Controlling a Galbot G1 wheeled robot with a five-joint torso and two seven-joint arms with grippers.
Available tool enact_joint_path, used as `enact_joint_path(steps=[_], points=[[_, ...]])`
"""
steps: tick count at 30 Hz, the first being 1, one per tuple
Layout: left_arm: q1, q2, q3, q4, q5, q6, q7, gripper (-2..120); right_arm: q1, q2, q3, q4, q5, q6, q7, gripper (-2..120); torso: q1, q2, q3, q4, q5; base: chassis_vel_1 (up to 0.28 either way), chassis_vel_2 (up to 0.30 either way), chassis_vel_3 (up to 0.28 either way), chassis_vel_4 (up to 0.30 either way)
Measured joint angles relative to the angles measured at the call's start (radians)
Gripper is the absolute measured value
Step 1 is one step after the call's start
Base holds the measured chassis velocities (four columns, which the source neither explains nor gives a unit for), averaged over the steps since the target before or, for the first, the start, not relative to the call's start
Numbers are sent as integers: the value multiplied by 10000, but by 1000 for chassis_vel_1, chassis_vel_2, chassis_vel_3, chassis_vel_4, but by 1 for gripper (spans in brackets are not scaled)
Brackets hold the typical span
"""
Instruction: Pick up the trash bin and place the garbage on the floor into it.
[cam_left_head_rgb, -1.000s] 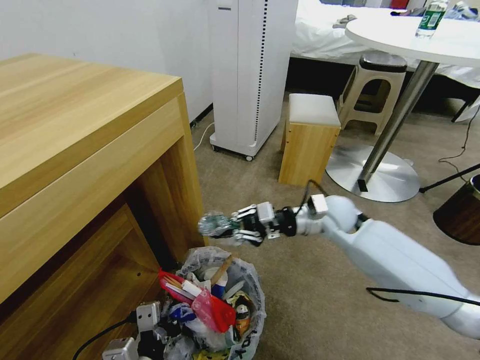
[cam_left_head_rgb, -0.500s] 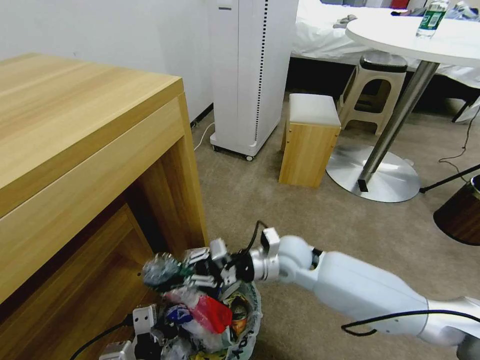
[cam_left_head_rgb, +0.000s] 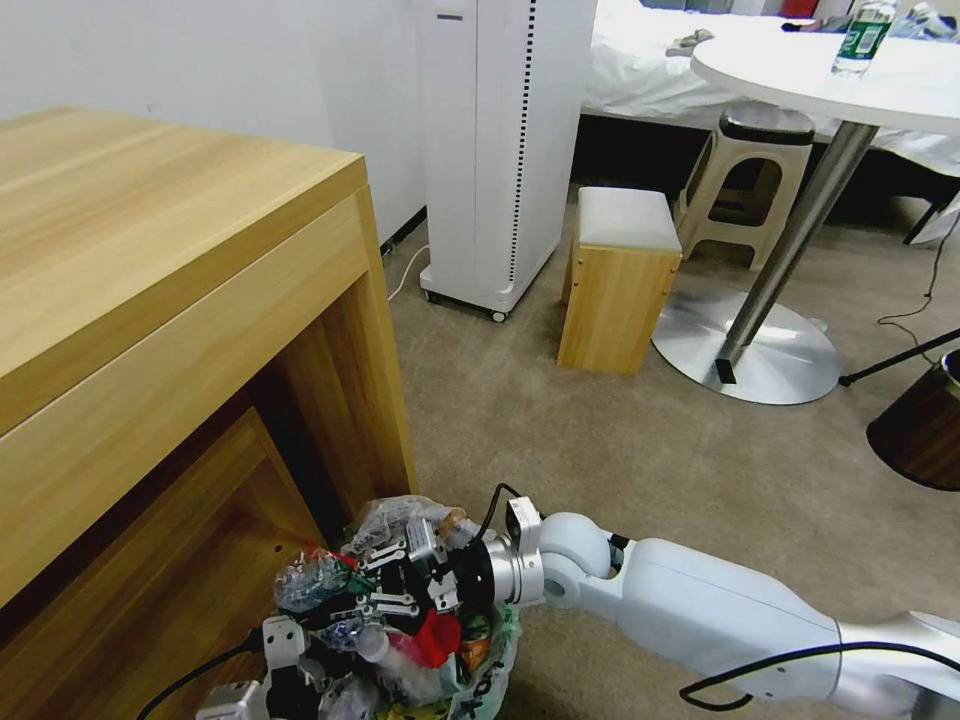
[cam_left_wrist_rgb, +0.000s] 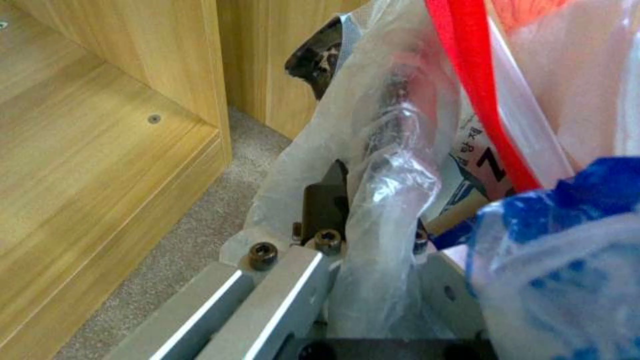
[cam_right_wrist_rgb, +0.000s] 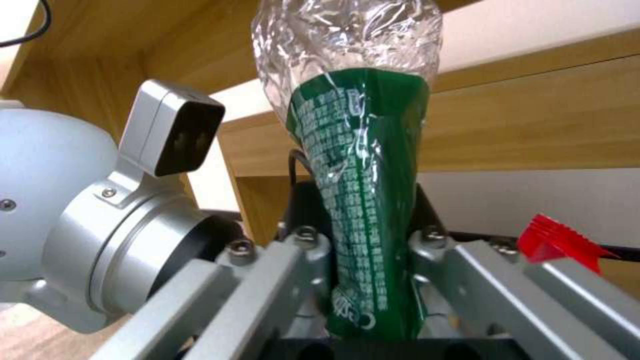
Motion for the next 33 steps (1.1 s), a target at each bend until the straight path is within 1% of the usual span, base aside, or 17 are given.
enact_joint_path(steps=[1, 2, 5, 7, 9, 10, 12, 13, 14, 16, 18, 20, 22, 24, 27, 30, 33], points=[[-4, 16, 3, 0, -9, -5, 0, 0, 28, 2, -3, -25, -14, 2, -13, 15, 0, 0, 0, 1, -1, 0, 0, 0, 0], [-4, 16, 3, 0, -9, -5, 0, 0, 28, 2, -3, -25, -14, 2, -13, 15, 0, 0, 0, 1, -1, 0, 0, 0, 0], [-52, 99, -3, -11, -73, -51, 8, 0, 178, -15, -22, -54, -45, -20, -12, 30, 0, -2, 0, 0, 0, 0, 0, 0, 0], [-67, 131, -26, -12, -108, -52, 6, 0, 215, -17, -22, -69, -47, -21, -11, 34, 0, -1, 0, 0, -1, 0, 0, 0, 0], [-110, 220, -122, -25, -190, -53, -23, 0, 308, -16, -22, -147, -56, -20, 2, 45, 0, -2, 0, 0, -1, 0, 0, 0, 0], [-110, 220, -122, -25, -190, -53, -23, 0, 308, -16, -22, -147, -56, -20, 2, 45, 0, -2, 0, 0, -1, 0, 0, 0, 0], [-127, 235, -141, -36, -221, -65, -27, 0, 361, -13, -10, -194, -56, -13, 20, 52, 0, -2, 0, 0, 0, 0, 0, 0, 0], [-135, 235, -141, -37, -232, -69, -24, 0, 412, -12, 4, -224, -54, 0, 46, 59, 0, -2, 0, 0, 0, 0, 0, 0, 0], [-135, 235, -141, -37, -232, -69, -24, 0, 412, -12, 4, -224, -54, 0, 46, 59, 0, -2, 0, 0, 0, 0, 0, 0, 0], [-177, 218, -134, -37, -232, -75, -6, 0, 593, -12, 16, -273, -54, 57, 112, 70, 0, -2, 0, 1, -1, 0, 0, 0, 0], [-188, 215, -134, -36, -233, -76, -2, 0, 621, -12, 16, -279, -54, 65, 117, 72, 1, -2, 0, 0, -1, 0, 0, 0, 0], [-236, 196, -146, -30, -236, -77, 13, 0, 812, -11, 31, -302, -53, 112, 187, 86, 0, -2, 0, 0, -1, 0, 0, 0, 0], [-244, 200, -159, -29, -244, -76, 13, 0, 900, -13, 54, -312, -33, 117, 232, 89, 0, -2, 0, 1, 0, 0, 0, 0, 0], [-273, 226, -203, -32, -320, -52, 1, 0, 1080, -37, 138, -362, 50, 115, 273, 97, 0, -2, 0, 0, -1, 0, 0, 0, 0], [-283, 230, -211, -32, -331, -3, -10, 0, 1174, -43, 372, -363, 185, 59, 253, 100, 1, -1, 0, 0, 1, 0, 0, 0, 0], [-287, 231, -190, -32, -369, 81, -24, 0, 1300, -88, 925, -165, 510, -313, 188, 100, 0, -2, 0, 1, 0, 0, 0, 0, 0], [-290, 265, -135, -30, -439, 133, -51, 0, 1655, -390, 1204, 176, 835, -500, 168, 100, 0, -2, 0, 1, 0, 0, 0, 0, 0]])
